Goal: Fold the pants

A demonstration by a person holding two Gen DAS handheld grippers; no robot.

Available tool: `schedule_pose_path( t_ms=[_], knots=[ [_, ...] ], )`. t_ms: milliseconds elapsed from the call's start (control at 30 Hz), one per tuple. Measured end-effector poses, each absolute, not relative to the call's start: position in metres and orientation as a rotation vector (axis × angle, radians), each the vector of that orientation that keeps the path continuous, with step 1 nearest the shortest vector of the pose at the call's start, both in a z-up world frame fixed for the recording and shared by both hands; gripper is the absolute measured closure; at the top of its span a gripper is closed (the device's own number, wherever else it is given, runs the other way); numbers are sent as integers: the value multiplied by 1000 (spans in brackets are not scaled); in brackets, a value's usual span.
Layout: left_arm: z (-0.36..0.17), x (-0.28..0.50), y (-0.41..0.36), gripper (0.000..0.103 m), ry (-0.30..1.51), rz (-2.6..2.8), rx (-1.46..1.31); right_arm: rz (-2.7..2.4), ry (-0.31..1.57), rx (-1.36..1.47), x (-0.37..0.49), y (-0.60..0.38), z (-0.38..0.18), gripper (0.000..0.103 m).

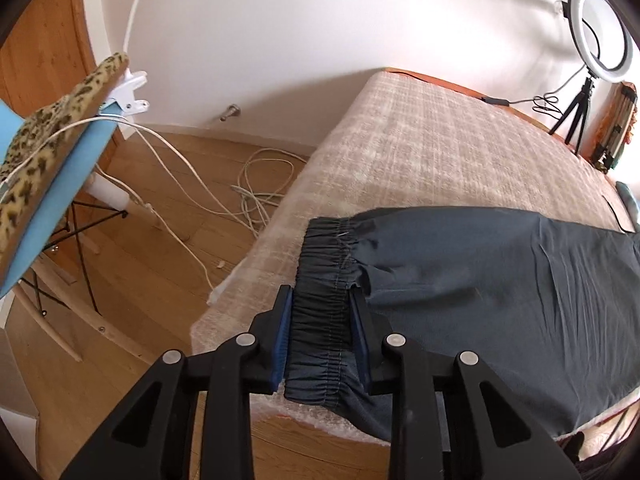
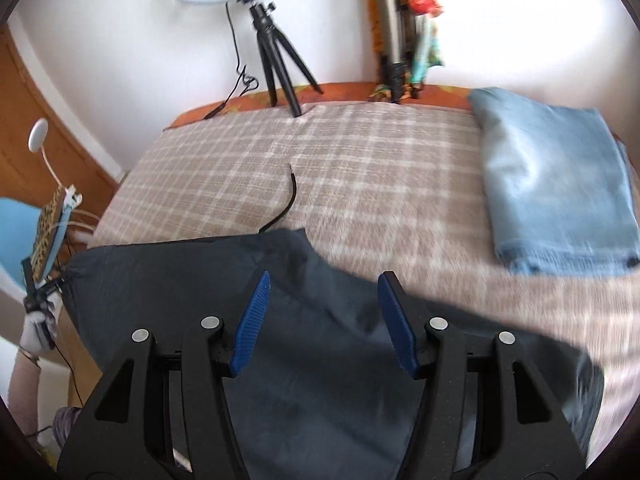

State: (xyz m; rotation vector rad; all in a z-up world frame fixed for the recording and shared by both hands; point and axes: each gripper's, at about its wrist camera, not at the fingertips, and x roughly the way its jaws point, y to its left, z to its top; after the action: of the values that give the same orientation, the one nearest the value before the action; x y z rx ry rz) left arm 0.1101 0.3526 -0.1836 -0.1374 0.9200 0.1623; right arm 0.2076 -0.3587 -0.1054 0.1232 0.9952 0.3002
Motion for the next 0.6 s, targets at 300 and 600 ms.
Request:
schedule_pose_path(
  t_ms=[300, 600],
  knots=[
    [-179, 101, 370, 48, 954, 218, -208, 404, 1165, 95, 284, -312, -183, 79],
    [-173, 101, 377, 41, 973, 307, -126, 364, 1120, 163, 296, -312, -172, 80]
  ],
)
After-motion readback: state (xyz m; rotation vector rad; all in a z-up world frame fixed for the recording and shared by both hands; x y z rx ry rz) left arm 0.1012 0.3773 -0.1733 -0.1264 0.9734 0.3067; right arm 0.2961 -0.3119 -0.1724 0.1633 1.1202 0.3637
